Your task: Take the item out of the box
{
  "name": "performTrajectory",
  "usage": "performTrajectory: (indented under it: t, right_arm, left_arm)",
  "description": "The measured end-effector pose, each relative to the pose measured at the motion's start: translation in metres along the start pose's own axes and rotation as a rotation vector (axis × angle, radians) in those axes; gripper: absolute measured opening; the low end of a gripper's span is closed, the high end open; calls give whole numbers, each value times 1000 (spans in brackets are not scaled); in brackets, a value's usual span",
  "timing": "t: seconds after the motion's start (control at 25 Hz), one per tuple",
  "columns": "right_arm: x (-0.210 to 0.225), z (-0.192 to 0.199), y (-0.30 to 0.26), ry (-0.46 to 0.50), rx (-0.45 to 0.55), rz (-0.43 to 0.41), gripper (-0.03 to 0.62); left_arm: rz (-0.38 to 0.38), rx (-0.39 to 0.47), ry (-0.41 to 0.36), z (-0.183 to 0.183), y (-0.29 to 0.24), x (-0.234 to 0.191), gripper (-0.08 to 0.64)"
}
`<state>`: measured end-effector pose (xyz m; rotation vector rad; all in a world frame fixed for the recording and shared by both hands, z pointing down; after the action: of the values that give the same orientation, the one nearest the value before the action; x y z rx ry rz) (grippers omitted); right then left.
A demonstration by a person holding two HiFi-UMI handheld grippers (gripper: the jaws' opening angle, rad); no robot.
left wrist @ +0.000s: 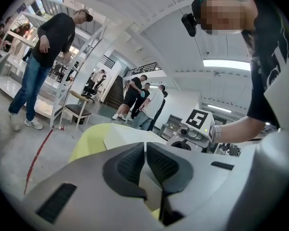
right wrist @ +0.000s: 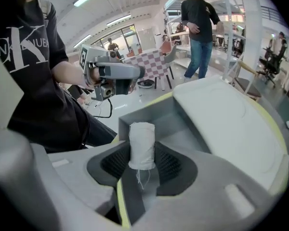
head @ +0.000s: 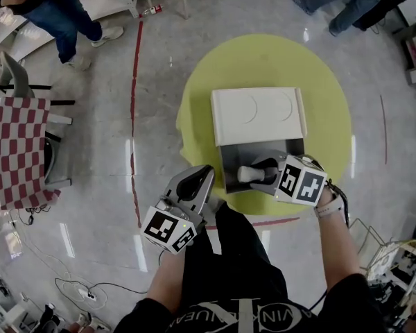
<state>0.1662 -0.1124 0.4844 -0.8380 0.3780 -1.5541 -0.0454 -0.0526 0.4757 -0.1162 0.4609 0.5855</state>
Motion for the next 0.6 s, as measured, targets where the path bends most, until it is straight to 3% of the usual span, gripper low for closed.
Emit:
performTrajectory:
  t: [0.6]
  right_arm:
    - [-11, 14, 50, -110, 282, 195, 155]
  left_arm:
    - [68, -12, -37, -18, -24, 10, 21]
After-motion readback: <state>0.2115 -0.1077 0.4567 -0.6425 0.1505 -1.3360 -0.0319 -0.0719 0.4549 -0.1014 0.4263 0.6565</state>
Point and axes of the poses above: the fingertips, and each gripper's own axes: y backward along the fingers, x to its right, z out of its underside, the point moved 10 cm from there along y, backward along the fingers, and after that the axes turned 15 degrees about x, right-handed, at the moved point
